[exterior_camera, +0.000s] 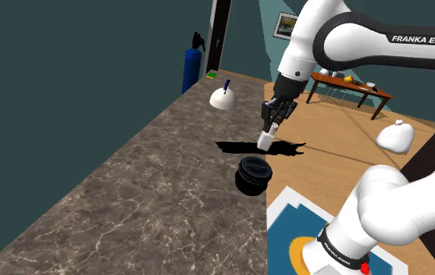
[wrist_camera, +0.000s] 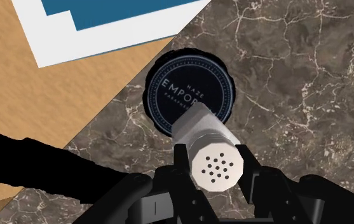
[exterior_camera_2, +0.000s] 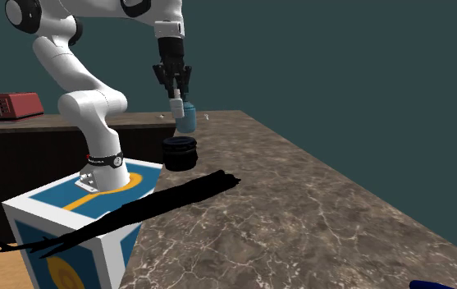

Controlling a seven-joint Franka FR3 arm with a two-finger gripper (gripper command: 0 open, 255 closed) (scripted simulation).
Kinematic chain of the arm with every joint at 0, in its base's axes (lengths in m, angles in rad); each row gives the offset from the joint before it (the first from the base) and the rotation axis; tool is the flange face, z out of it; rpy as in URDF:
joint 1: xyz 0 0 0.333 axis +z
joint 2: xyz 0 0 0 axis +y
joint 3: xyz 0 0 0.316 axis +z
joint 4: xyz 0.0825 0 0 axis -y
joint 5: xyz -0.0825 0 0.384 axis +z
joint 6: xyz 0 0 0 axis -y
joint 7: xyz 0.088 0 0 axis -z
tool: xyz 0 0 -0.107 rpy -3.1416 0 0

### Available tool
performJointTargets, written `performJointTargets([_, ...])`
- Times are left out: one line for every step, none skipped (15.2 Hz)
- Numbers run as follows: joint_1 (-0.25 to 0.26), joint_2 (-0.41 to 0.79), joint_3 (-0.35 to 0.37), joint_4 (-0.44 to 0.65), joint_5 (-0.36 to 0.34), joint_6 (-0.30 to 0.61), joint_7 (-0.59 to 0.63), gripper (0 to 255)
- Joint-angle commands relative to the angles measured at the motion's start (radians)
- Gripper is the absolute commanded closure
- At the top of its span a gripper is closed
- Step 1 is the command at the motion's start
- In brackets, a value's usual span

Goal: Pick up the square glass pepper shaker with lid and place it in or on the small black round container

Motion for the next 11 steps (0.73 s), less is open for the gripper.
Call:
performJointTargets([0.001, 0.002, 0.002, -0.026, 0.001, 0.028, 0.002, 255])
performJointTargets([0.001, 0.001, 0.002, -0.039, 0.001, 0.041, 0.002, 255])
performJointTargets([0.001, 0.001, 0.002, -0.053, 0.001, 0.055, 0.001, 255])
performJointTargets([0.001, 0.001, 0.002, -0.066, 0.001, 0.068, 0.001, 255])
performJointTargets([0.001, 0.002, 0.002, -0.079, 0.001, 0.082, 0.001, 255])
performJointTargets([0.001, 0.003, 0.002, -0.092, 0.002, 0.095, 0.001, 255])
performJointTargets([0.001, 0.004, 0.002, -0.105, 0.002, 0.109, 0.001, 255])
performJointTargets([0.001, 0.005, 0.002, -0.118, 0.002, 0.123, 0.001, 255])
performJointTargets([0.001, 0.006, 0.002, -0.13, 0.002, 0.137, 0.0, 255])
performJointTargets([0.001, 0.008, 0.002, -0.143, 0.002, 0.151, 0.0, 255])
performJointTargets([0.001, 0.01, 0.002, -0.155, 0.002, 0.166, 0.0, 255])
